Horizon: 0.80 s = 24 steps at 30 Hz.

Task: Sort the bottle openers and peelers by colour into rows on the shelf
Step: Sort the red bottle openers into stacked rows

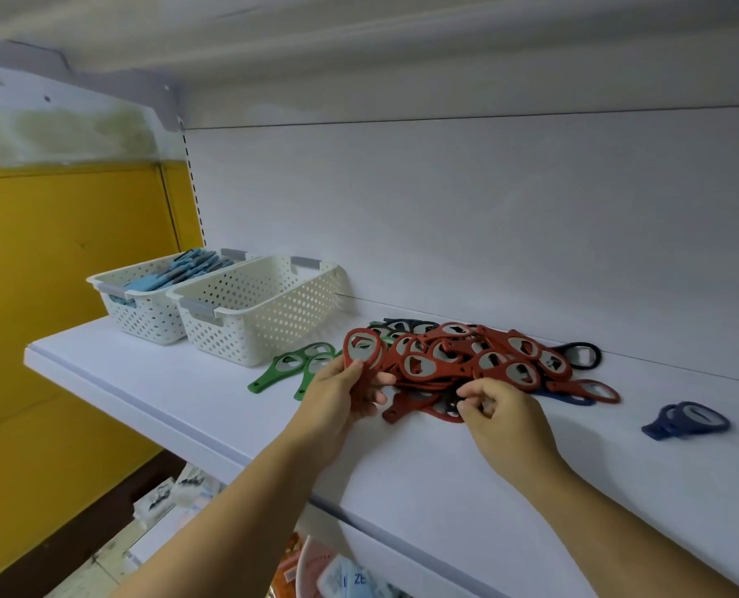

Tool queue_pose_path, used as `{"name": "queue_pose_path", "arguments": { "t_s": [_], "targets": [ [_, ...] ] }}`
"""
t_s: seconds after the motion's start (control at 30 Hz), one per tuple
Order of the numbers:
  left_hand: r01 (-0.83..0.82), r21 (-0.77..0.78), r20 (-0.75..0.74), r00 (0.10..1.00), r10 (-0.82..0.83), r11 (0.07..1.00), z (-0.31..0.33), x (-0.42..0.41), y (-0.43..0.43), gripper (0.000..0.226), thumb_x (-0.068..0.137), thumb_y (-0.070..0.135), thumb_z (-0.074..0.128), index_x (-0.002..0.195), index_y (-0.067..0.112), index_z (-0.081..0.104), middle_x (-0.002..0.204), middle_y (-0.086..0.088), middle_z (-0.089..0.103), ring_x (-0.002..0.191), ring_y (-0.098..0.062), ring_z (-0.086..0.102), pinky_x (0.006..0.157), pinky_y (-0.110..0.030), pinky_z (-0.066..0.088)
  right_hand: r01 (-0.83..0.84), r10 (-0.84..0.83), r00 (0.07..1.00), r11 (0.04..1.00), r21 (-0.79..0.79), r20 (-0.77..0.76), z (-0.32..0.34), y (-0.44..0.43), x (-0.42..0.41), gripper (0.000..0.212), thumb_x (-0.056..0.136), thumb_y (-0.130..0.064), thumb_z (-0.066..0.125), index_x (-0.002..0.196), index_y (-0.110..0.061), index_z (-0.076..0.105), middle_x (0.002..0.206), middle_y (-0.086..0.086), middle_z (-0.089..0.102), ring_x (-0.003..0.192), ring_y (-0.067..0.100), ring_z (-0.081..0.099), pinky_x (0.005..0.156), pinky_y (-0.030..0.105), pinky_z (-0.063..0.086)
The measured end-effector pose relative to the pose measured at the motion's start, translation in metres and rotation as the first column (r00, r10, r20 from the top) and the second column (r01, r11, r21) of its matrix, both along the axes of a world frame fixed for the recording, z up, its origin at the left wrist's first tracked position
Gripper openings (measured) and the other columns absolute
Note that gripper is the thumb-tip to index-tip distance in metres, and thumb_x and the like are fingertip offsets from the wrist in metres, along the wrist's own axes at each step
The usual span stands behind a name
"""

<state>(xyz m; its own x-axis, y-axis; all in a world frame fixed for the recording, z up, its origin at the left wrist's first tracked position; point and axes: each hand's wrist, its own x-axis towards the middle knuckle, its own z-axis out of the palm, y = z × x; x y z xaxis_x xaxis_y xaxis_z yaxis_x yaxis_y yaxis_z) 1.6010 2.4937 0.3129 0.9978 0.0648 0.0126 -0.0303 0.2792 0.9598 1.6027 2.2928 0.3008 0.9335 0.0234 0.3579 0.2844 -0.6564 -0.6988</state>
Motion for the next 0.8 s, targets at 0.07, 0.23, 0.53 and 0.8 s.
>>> {"name": "queue_pose_path", "arguments": {
  "t_s": [0.07, 0.23, 0.53, 0.8],
  "targets": [
    [0.008, 0.015, -0.006, 1.000, -0.008, 1.000, 0.001, 0.000, -0.001, 0.025, 0.103, 0.011, 0.033, 0.103, 0.007, 0.058, 0.080, -0.010, 0.069, 0.055, -0.015, 0.054, 0.052, -0.024, 0.043, -0.025, 0.033, 0.998, 0.985, -0.170, 0.048, 0.006, 0.008, 0.001, 0.013, 0.089, -0.019, 0.061, 0.098, -0.027, 0.067, 0.094, -0.015, 0.058, 0.069, 0.000, 0.049, 0.066, 0.018, 0.043],
    [0.015, 0.024, -0.004, 1.000, -0.015, 1.000, 0.004, -0.002, 0.000, 0.025, 0.101, 0.008, 0.035, 0.105, 0.006, 0.060, 0.084, -0.014, 0.067, 0.058, -0.017, 0.056, 0.054, -0.025, 0.046, 0.015, 0.063, 0.984, 0.904, -0.428, 0.167, 0.021, 0.034, 0.025, 0.031, 0.093, -0.030, 0.055, 0.124, -0.027, 0.059, 0.125, -0.009, 0.050, 0.113, 0.012, 0.047, 0.081, 0.027, 0.048],
    [0.059, 0.028, -0.009, 0.998, -0.059, 0.998, 0.000, 0.004, 0.001, 0.024, 0.100, 0.005, 0.038, 0.106, 0.004, 0.061, 0.088, -0.016, 0.069, 0.064, -0.020, 0.062, 0.065, -0.029, 0.053, 0.063, 0.084, 0.873, 0.958, -0.281, 0.481, -0.001, 0.036, 0.051, 0.012, 0.068, 0.003, 0.080, 0.074, -0.005, 0.074, 0.074, 0.006, 0.066, 0.063, 0.025, 0.064, 0.052, 0.027, 0.050],
    [0.074, 0.022, -0.025, 0.997, -0.074, 0.997, -0.002, 0.006, 0.000, 0.025, 0.100, 0.004, 0.037, 0.111, 0.005, 0.059, 0.090, -0.016, 0.070, 0.077, -0.024, 0.069, 0.074, -0.031, 0.058, 0.065, -0.055, 0.998, 0.700, 0.712, -0.037, 0.028, 0.027, 0.037, 0.011, 0.092, -0.010, 0.058, 0.084, -0.008, 0.065, 0.069, 0.001, 0.069, 0.064, 0.010, 0.068, 0.066, 0.020, 0.053]
  ]
}}
